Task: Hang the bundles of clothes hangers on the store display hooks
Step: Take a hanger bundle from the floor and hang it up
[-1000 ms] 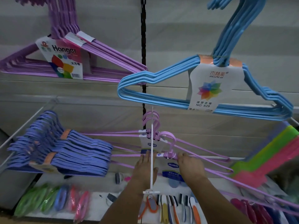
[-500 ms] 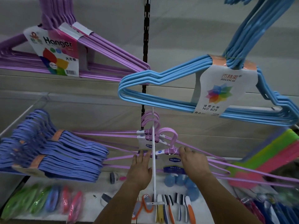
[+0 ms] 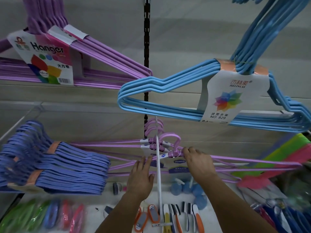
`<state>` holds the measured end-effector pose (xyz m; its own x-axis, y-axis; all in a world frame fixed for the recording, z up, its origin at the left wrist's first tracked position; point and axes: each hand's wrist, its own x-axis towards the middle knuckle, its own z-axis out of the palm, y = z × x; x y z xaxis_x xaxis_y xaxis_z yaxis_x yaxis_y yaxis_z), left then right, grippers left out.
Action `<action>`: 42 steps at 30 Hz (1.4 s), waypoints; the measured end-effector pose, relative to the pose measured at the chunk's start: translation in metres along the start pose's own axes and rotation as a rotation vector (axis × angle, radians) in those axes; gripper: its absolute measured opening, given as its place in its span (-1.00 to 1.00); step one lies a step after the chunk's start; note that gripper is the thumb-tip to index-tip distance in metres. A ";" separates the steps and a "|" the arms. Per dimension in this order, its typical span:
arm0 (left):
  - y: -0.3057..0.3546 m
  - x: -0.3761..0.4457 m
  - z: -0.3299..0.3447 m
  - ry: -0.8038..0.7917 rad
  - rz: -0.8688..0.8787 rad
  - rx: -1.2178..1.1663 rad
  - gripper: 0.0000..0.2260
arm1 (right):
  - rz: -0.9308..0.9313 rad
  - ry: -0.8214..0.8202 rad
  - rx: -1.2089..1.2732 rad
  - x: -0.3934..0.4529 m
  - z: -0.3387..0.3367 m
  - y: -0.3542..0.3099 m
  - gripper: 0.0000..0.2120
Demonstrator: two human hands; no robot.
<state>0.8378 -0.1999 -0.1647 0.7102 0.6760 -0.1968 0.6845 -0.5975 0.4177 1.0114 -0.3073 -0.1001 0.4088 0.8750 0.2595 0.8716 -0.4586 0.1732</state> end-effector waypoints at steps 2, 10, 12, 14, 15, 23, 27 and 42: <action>-0.001 0.002 -0.001 -0.001 -0.002 -0.008 -0.42 | 0.002 0.020 0.029 -0.003 0.006 0.002 -0.58; -0.043 0.022 -0.014 0.145 -0.190 -0.023 -0.62 | 0.115 0.053 0.141 -0.054 0.049 -0.004 -0.54; -0.064 0.029 -0.020 0.129 -0.260 0.119 -0.60 | 0.185 0.094 0.158 -0.057 0.056 -0.008 -0.62; -0.087 0.038 -0.027 0.075 -0.316 0.243 -0.55 | 0.244 0.161 0.159 -0.057 0.063 -0.011 -0.76; -0.099 0.043 -0.031 0.042 -0.345 0.293 -0.52 | 0.267 0.187 0.158 -0.057 0.067 -0.013 -0.81; -0.169 0.061 -0.050 -0.185 -0.455 0.584 -0.44 | 0.192 0.286 0.190 -0.051 0.078 -0.019 -0.91; -0.190 0.059 -0.052 -0.191 -0.404 0.646 -0.44 | 0.233 0.239 0.194 -0.033 0.077 -0.025 -0.74; -0.144 0.043 -0.027 0.207 -0.382 0.259 -0.46 | 0.319 0.254 0.445 -0.043 0.072 -0.060 -0.90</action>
<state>0.7651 -0.0732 -0.2092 0.3712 0.9229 -0.1019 0.9262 -0.3603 0.1111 0.9611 -0.3062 -0.1903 0.6392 0.6152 0.4615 0.7684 -0.5353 -0.3507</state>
